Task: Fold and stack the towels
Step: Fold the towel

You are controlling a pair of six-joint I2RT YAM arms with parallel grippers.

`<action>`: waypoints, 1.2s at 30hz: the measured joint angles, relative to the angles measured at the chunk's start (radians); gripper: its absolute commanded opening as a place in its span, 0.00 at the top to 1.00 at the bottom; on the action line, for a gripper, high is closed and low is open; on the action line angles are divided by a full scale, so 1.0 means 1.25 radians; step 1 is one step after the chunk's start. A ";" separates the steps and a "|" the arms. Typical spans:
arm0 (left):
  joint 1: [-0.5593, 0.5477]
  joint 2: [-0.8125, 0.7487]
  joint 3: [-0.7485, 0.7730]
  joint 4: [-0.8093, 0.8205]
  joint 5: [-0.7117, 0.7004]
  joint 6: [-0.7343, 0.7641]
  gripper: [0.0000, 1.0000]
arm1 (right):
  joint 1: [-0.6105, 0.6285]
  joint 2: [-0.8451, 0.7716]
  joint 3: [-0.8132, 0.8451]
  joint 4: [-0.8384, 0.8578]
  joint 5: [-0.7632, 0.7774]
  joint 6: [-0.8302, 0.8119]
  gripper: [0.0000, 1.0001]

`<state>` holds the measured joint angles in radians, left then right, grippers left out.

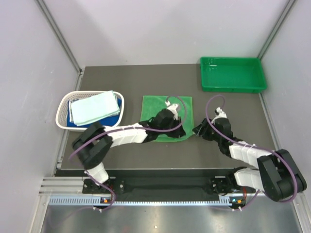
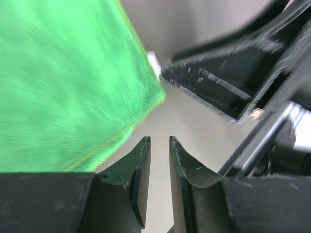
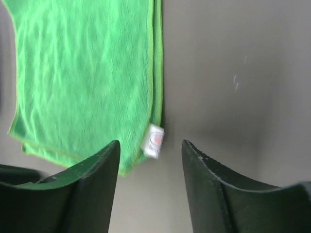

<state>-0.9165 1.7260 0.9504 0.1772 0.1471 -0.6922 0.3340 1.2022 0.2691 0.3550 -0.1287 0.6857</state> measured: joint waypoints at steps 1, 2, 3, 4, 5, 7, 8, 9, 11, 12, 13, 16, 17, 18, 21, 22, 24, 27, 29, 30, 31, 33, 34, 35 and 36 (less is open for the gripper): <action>0.010 -0.033 0.015 -0.035 -0.034 0.012 0.71 | -0.003 -0.003 0.022 -0.023 0.010 -0.012 0.43; 0.021 -0.054 0.032 -0.061 -0.062 0.018 0.70 | -0.005 -0.002 0.046 -0.048 0.018 -0.024 0.43; 0.040 -0.073 0.059 -0.092 -0.092 0.026 0.70 | -0.008 0.004 0.080 -0.070 0.024 -0.038 0.43; 0.067 -0.085 0.089 -0.116 -0.118 0.033 0.70 | -0.009 0.017 0.121 -0.094 0.031 -0.053 0.43; 0.103 -0.093 0.122 -0.136 -0.138 0.039 0.69 | -0.012 0.041 0.173 -0.105 0.036 -0.070 0.43; 0.187 -0.094 0.177 -0.158 -0.173 0.052 0.70 | -0.014 0.100 0.282 -0.134 0.045 -0.102 0.44; 0.233 -0.089 0.199 -0.167 -0.183 0.059 0.70 | -0.015 0.137 0.340 -0.141 0.050 -0.118 0.45; 0.272 -0.079 0.220 -0.178 -0.189 0.068 0.71 | -0.015 0.175 0.396 -0.148 0.054 -0.135 0.45; 0.345 -0.040 0.262 -0.186 -0.193 0.087 0.71 | -0.017 0.257 0.502 -0.157 0.061 -0.164 0.51; 0.373 -0.013 0.281 -0.186 -0.190 0.097 0.72 | -0.018 0.292 0.544 -0.165 0.062 -0.175 0.53; 0.390 0.012 0.294 -0.185 -0.184 0.104 0.72 | -0.019 0.330 0.583 -0.169 0.059 -0.186 0.60; 0.424 0.106 0.330 -0.183 -0.141 0.124 0.73 | -0.019 0.431 0.673 -0.186 0.042 -0.202 0.63; 0.432 0.136 0.340 -0.184 -0.127 0.129 0.73 | -0.019 0.465 0.702 -0.189 0.034 -0.206 0.64; 0.438 0.165 0.349 -0.182 -0.113 0.133 0.73 | -0.018 0.500 0.731 -0.195 0.027 -0.211 0.64; 0.453 0.240 0.374 -0.178 -0.090 0.140 0.73 | -0.019 0.596 0.807 -0.205 0.007 -0.220 0.64; 0.457 0.259 0.382 -0.178 -0.089 0.141 0.73 | -0.020 0.617 0.820 -0.210 0.004 -0.221 0.64; 0.461 0.287 0.399 -0.179 -0.092 0.144 0.73 | -0.022 0.651 0.841 -0.223 -0.002 -0.225 0.63; 0.466 0.307 0.421 -0.188 -0.116 0.146 0.73 | -0.029 0.682 0.860 -0.241 -0.006 -0.228 0.64; 0.467 0.316 0.438 -0.197 -0.132 0.145 0.74 | -0.040 0.696 0.867 -0.250 -0.009 -0.228 0.64; 0.467 0.320 0.444 -0.199 -0.139 0.142 0.74 | -0.046 0.699 0.870 -0.254 -0.010 -0.228 0.64; 0.468 0.322 0.446 -0.201 -0.146 0.140 0.74 | -0.052 0.702 0.870 -0.255 -0.012 -0.228 0.64; 0.468 0.327 0.446 -0.207 -0.156 0.135 0.74 | -0.064 0.705 0.871 -0.255 -0.013 -0.229 0.64; 0.468 0.330 0.446 -0.211 -0.160 0.134 0.74 | -0.070 0.706 0.871 -0.255 -0.013 -0.229 0.64; 0.469 0.334 0.446 -0.215 -0.163 0.133 0.74 | -0.074 0.706 0.871 -0.255 -0.015 -0.229 0.64; 0.470 0.338 0.446 -0.215 -0.167 0.133 0.74 | -0.077 0.706 0.871 -0.255 -0.016 -0.231 0.64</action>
<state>-0.3294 2.1483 1.5074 -0.0917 -0.0612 -0.5259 0.2375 2.0846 1.3575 0.0357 -0.1482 0.3965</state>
